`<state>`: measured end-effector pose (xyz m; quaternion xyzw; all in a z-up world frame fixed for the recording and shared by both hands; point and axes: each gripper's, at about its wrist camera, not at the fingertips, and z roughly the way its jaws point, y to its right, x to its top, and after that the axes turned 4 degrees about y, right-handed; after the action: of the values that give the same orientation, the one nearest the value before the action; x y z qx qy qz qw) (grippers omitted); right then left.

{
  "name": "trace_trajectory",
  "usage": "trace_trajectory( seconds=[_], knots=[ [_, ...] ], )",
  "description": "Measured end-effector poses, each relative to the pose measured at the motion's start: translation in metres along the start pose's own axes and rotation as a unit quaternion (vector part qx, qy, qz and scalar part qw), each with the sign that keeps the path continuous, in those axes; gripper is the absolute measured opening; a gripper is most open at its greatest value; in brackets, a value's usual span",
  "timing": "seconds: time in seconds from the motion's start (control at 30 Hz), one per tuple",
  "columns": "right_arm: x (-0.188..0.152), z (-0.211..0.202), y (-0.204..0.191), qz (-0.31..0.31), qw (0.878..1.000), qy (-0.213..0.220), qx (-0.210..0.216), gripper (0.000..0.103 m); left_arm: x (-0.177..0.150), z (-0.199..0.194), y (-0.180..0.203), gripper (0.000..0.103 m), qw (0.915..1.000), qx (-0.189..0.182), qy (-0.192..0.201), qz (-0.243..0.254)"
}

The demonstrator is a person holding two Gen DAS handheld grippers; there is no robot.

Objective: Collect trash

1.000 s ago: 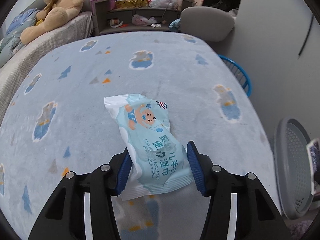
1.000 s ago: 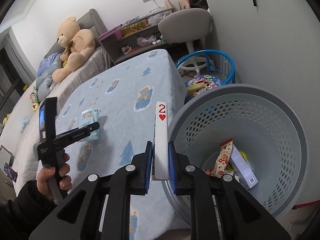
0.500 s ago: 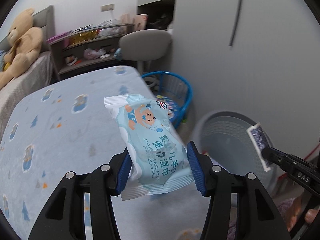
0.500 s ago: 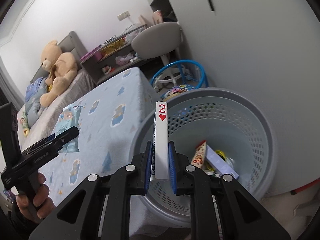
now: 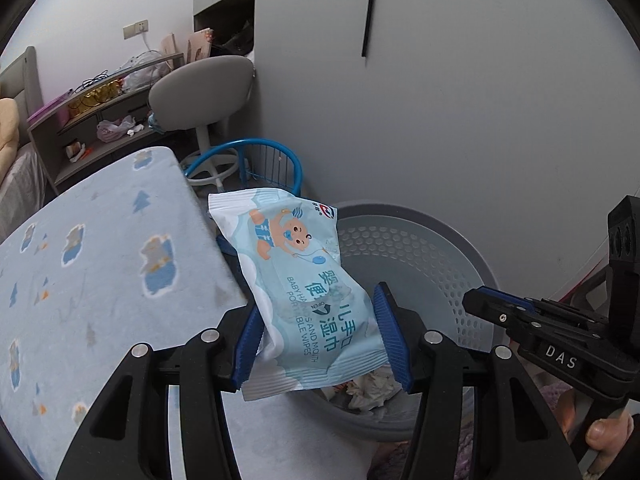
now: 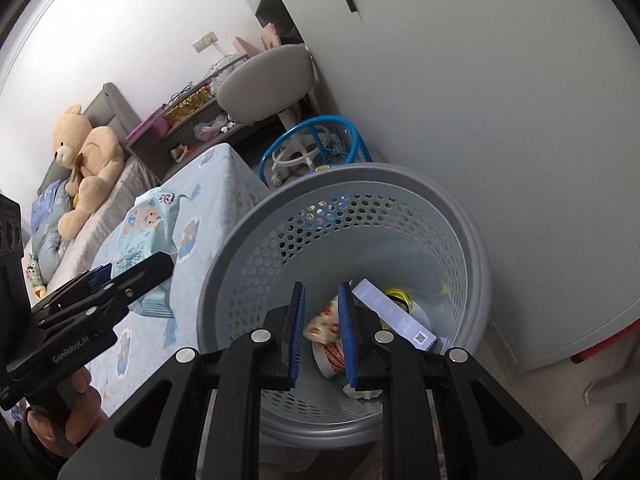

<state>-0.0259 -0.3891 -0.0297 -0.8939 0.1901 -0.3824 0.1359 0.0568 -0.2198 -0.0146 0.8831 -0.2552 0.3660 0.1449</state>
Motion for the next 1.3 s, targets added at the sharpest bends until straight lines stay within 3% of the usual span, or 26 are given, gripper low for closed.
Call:
trace_trajectory(
  seconds=[0.13, 0.2, 0.3, 1.03, 1.3],
  knots=[
    [0.001, 0.003, 0.006, 0.010, 1.000, -0.003, -0.001, 0.022, -0.002, 0.010, 0.008, 0.058, 0.9999, -0.005, -0.011, 0.006],
    [0.001, 0.004, 0.007, 0.017, 1.000, -0.003, -0.002, 0.034, -0.003, 0.013, 0.009, 0.064, 0.9999, -0.004, -0.014, 0.005],
    [0.001, 0.003, 0.009, 0.020, 1.000, -0.001, -0.003, 0.041, -0.003, 0.015, 0.009, 0.065, 0.9998, -0.004, -0.018, 0.002],
    [-0.002, 0.004, 0.007, 0.010, 1.000, 0.000, -0.013, 0.050, -0.008, 0.010, 0.003, 0.067, 0.9996, 0.019, -0.018, -0.011],
    [-0.002, 0.002, 0.008, 0.004, 1.000, 0.008, -0.021, 0.060, -0.007, 0.014, 0.004, 0.074, 0.9987, 0.043, -0.028, -0.009]
  ],
)
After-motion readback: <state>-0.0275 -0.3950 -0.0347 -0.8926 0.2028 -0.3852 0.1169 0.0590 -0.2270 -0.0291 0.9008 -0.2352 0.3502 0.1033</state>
